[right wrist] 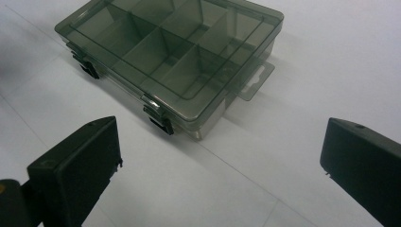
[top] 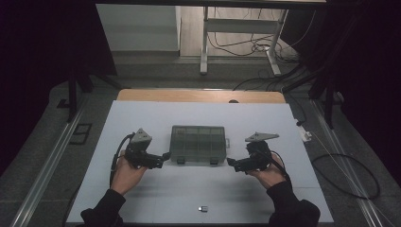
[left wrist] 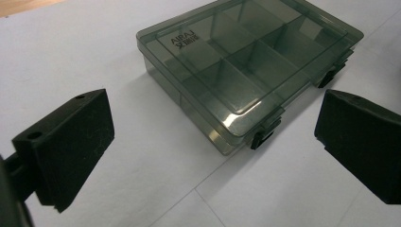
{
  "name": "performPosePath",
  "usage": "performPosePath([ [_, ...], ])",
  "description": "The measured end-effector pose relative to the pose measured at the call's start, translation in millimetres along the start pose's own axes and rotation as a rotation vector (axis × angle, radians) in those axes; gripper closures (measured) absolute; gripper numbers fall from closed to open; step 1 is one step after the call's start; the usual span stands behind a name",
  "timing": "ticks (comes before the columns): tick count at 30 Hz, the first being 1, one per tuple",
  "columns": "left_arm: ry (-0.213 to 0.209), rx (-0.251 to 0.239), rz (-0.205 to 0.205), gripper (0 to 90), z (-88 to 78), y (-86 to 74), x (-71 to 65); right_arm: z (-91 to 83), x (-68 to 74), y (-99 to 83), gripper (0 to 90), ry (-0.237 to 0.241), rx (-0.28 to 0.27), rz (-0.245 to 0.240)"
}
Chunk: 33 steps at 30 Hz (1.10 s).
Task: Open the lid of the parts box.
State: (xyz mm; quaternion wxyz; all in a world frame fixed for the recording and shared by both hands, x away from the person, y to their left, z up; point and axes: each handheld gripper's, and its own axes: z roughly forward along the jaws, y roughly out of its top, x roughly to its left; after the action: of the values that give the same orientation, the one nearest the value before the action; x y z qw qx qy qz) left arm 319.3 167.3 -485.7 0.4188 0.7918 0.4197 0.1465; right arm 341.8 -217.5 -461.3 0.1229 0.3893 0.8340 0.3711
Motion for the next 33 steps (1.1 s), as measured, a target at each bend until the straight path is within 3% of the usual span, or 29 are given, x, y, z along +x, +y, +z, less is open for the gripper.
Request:
performPosePath([
  [8, -0.014, 0.027, 0.015, 0.0, 11.4, 2.8, -0.4, 9.1, 3.3, 5.0, 0.0, 0.011, 0.029, -0.024],
  [18, -0.046, 0.022, 0.028, 0.0, 24.8, 1.5, 2.7, 21.1, 6.9, 8.6, 0.4, -0.001, 0.053, -0.058],
  [25, -0.057, 0.009, 0.025, 0.0, 28.7, -1.4, 2.1, 24.2, 8.5, 4.8, 12.9, 0.0, 0.051, -0.079],
  [33, -0.05, 0.018, 0.023, 0.0, 32.5, -5.6, 1.4, 30.0, 6.9, -4.2, 38.7, 0.033, 0.09, -0.09],
])
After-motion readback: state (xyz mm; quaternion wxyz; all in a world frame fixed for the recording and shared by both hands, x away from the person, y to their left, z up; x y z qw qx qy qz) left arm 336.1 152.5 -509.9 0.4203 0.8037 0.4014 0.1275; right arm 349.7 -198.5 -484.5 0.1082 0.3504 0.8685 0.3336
